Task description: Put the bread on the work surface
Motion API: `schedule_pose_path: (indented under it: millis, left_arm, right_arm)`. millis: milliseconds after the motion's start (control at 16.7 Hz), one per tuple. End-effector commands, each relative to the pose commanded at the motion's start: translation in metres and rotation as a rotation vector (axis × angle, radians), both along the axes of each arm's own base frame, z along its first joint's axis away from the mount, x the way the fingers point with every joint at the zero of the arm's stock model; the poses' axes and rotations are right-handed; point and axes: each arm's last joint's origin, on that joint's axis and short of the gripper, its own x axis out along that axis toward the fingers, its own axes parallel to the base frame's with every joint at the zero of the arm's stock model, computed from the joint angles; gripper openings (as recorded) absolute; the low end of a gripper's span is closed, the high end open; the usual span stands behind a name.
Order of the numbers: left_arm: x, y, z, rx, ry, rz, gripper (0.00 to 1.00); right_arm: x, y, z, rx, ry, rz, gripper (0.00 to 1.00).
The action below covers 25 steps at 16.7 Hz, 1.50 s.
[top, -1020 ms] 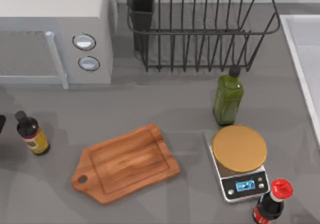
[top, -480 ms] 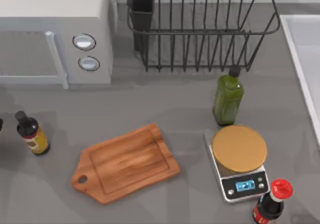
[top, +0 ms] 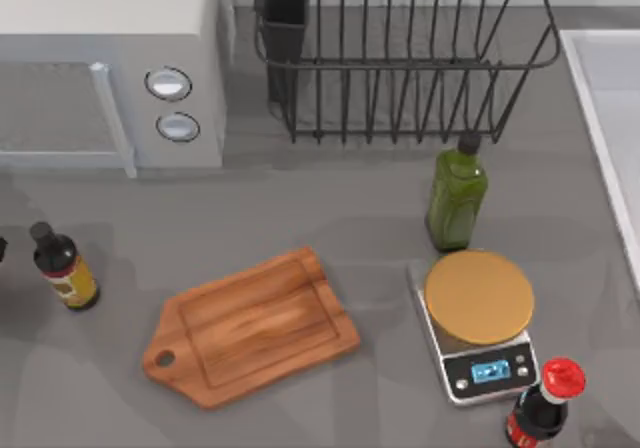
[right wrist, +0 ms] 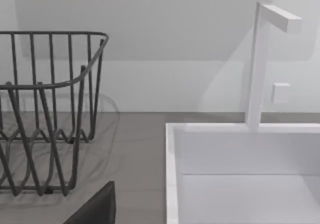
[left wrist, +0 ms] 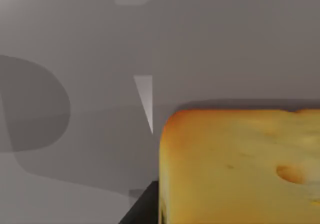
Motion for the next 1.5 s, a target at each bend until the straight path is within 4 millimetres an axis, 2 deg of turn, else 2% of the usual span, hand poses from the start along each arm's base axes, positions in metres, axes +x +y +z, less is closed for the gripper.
schedule_pose_path:
  millis: [540, 660, 900, 1020, 1140, 1500]
  left_arm:
    - [-0.003, 0.002, 0.005, -0.003, -0.002, 0.001, 0.00]
    - [-0.006, 0.005, 0.023, -0.006, -0.021, -0.004, 0.00]
    - [-0.011, 0.005, 0.076, -0.003, -0.074, -0.024, 0.00]
    - [-0.009, 0.002, 0.093, -0.001, -0.065, -0.025, 0.00]
    - [-0.005, 0.001, 0.101, 0.001, -0.034, -0.015, 0.00]
    - [-0.001, 0.002, 0.101, 0.001, -0.005, 0.001, 0.00]
  right_arm:
    - [0.000, 0.000, 0.000, 0.000, 0.000, 0.000, 1.00]
    - [0.000, 0.000, 0.000, 0.000, 0.000, 0.000, 1.00]
    - [0.000, 0.000, 0.000, 0.000, 0.000, 0.000, 1.00]
    - [0.000, 0.000, 0.000, 0.000, 0.000, 0.000, 1.00]
    - [0.000, 0.000, 0.000, 0.000, 0.000, 0.000, 1.00]
    - [0.000, 0.000, 0.000, 0.000, 0.000, 0.000, 1.00]
